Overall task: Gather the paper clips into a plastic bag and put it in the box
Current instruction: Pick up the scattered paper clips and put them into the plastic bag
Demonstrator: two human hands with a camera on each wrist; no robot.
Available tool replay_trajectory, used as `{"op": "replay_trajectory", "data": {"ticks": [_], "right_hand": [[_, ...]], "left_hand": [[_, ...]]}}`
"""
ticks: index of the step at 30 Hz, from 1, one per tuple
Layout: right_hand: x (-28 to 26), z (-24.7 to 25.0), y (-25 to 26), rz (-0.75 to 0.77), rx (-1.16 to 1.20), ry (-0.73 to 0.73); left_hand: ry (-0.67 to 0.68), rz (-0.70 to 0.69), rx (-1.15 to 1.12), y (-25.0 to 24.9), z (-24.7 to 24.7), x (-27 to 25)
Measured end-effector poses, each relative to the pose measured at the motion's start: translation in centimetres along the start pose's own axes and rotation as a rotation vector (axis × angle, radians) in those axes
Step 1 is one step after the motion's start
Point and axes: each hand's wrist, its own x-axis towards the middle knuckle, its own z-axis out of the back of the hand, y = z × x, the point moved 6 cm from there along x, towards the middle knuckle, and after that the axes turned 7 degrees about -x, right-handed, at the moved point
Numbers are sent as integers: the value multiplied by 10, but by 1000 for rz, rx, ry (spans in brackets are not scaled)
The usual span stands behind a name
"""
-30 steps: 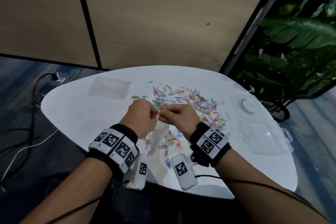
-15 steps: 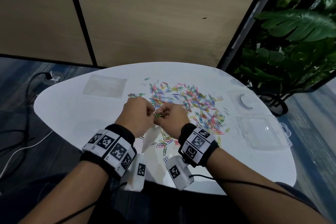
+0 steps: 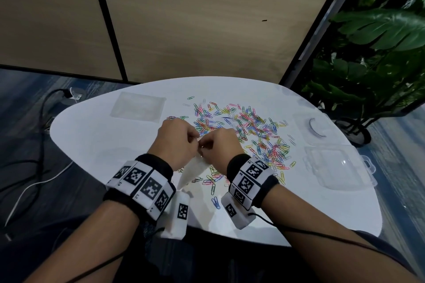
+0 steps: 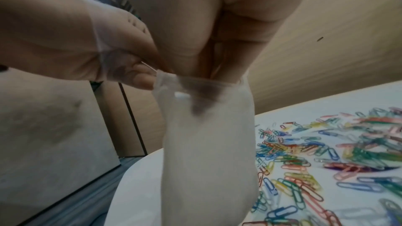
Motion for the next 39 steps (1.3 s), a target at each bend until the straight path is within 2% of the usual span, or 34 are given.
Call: {"op": "replay_trajectory", "data": {"ticks": [5, 7, 10, 12, 14, 17, 19, 21, 23, 25, 28, 30, 35, 39], "right_hand": [[-4, 1, 4, 103, -62, 47], [-8, 5, 7, 146, 9, 21], [-19, 24, 2, 125, 422, -117], [-29, 31, -14, 65, 583, -151], [-37, 18, -45, -103, 469, -20], [-62, -34, -99, -410, 34, 395], [-76, -67, -113, -476, -33, 489], [-80, -93, -118, -463, -53, 406], [-75, -106, -120, -462, 23, 242], [-65, -110, -118, -448, 117, 110], [-44, -103, -119, -417, 104, 19], [-30, -96, -119, -375, -33, -2], [-6, -107, -99, -113, -552, 143], [-2, -117, -90, 71, -591, 115]], "left_hand": [[-1, -7, 10, 1, 3, 0], [-5, 0, 2, 3, 5, 1], [-36, 11, 5, 7, 14, 3], [-55, 33, -8, 10, 22, 3], [-58, 53, -11, 15, 30, 2], [-49, 76, -2, 23, 40, 0], [-51, 87, 4, 26, 44, -2], [-51, 91, 6, 26, 47, -3], [-41, 86, 9, 26, 48, -5], [-29, 82, 12, 25, 47, -4], [-4, 81, 10, 27, 46, -3], [16, 78, 12, 28, 45, -3], [72, 61, 49, 27, 37, -4], [87, 73, 67, 28, 32, -1]]}}
